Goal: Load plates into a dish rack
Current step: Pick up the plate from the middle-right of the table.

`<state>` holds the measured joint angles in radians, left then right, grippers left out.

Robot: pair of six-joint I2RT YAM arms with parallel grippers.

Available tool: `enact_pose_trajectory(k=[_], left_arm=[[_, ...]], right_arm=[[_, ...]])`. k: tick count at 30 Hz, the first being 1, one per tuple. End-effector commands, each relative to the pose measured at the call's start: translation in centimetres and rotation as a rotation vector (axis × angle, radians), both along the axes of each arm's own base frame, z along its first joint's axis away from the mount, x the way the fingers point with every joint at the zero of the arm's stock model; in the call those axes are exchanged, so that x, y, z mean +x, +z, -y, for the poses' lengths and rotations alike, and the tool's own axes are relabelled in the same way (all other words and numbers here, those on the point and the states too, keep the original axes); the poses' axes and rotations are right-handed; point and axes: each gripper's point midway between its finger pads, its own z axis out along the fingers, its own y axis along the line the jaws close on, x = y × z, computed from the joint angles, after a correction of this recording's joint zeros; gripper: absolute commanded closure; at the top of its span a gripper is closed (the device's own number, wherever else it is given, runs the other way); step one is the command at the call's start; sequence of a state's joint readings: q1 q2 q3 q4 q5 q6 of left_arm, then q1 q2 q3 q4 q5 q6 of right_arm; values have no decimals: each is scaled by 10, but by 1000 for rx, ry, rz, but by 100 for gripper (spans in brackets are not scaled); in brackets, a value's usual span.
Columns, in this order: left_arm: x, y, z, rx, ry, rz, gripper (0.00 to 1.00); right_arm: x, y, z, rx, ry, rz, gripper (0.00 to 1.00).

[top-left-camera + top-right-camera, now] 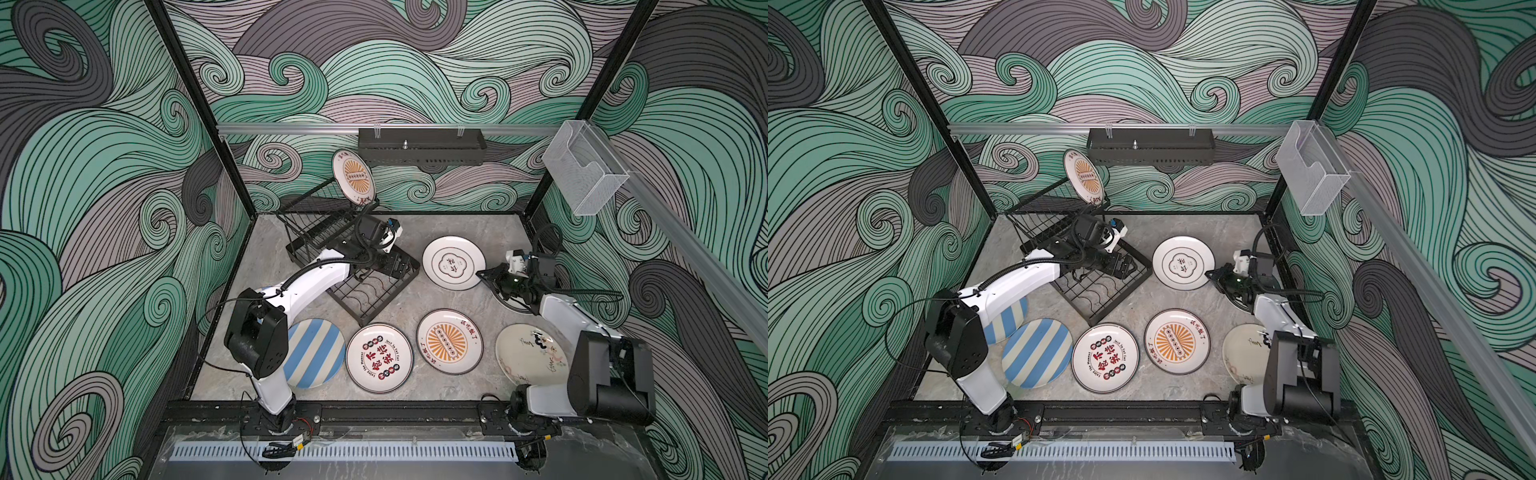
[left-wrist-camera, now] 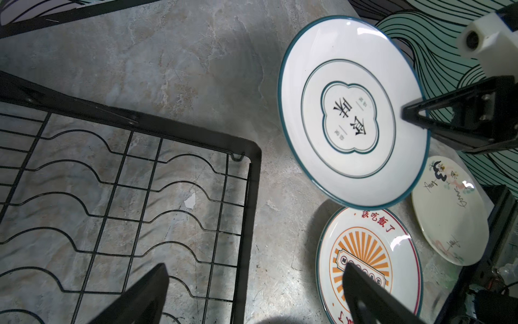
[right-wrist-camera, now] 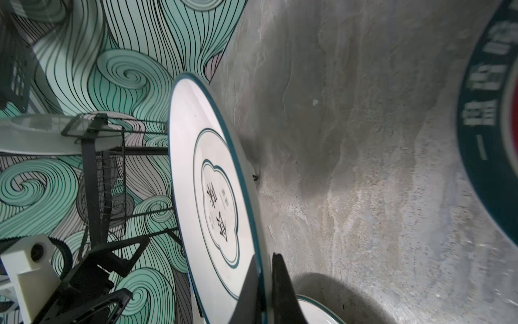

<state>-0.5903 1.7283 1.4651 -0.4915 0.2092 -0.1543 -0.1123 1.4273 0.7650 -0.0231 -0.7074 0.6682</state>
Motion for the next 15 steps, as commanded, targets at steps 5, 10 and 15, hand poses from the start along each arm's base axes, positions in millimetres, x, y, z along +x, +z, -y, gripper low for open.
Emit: enact_pose_trajectory(k=[5, 10, 15], left_arm=[[5, -21, 2, -9, 35, -62, 1], [8, -33, 17, -103, 12, -124, 1], [12, -59, 15, -47, 20, -166, 1]], right_arm=[[9, 2, -51, 21, 166, 34, 100], [14, -4, -67, 7, 214, 25, 100], [16, -10, -77, -1, 234, 18, 100]])
